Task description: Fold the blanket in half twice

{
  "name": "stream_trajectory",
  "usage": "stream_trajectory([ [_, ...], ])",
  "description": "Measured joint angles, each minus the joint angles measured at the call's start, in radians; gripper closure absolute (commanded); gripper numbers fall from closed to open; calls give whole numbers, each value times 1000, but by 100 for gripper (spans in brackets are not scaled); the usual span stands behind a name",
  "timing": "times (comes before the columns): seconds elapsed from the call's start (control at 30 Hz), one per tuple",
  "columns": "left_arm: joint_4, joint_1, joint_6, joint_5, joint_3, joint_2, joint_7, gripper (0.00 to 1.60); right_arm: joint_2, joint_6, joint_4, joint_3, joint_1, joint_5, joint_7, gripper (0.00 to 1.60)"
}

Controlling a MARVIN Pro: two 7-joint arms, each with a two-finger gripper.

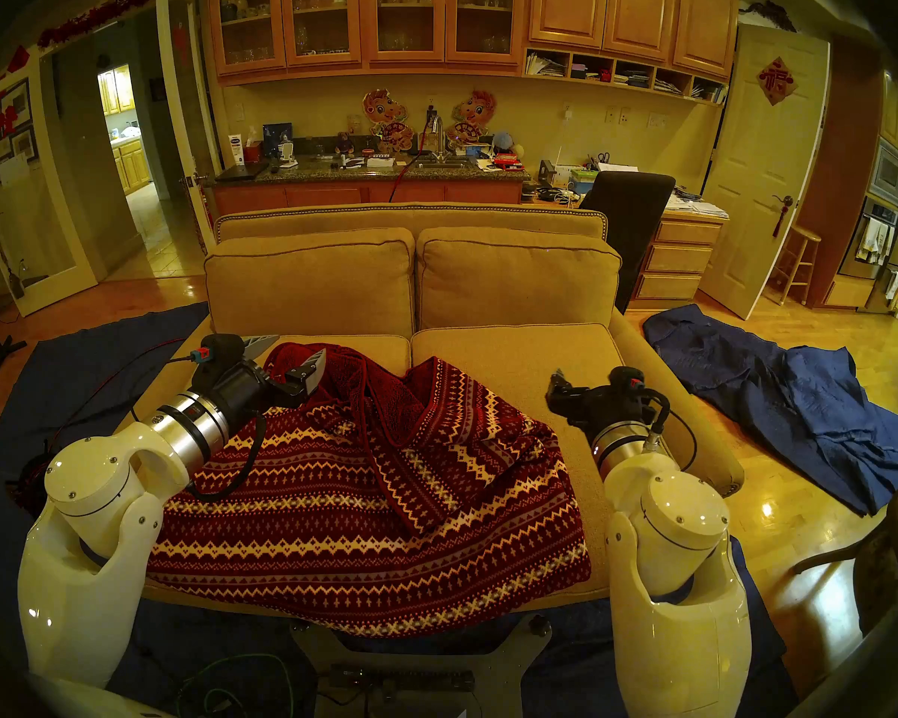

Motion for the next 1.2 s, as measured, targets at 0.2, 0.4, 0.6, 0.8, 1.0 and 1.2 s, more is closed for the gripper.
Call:
stream_trajectory([
  [0.2, 0, 0, 0, 0, 0, 0, -1, 0, 35, -91, -4, -29, -51, 35, 113, 0],
  [0.4, 0, 0, 0, 1, 0, -1, -1, 0, 61, -184, 16, -61, -69, 40, 217, 0],
  [0.6, 1, 0, 0, 1, 0, -1, -2, 0, 93, -284, 57, -103, -58, 25, 329, 0],
  [0.8, 1, 0, 0, 1, 0, -2, -3, 0, 126, -388, 105, -146, -34, -34, 434, 0],
  [1.0, 1, 0, 0, 1, 0, -2, -4, 0, 162, -487, 156, -175, 8, -113, 494, 0],
  [1.2, 1, 0, 0, 2, 0, -2, -4, 0, 177, -533, 183, -181, 37, -158, 506, 0],
])
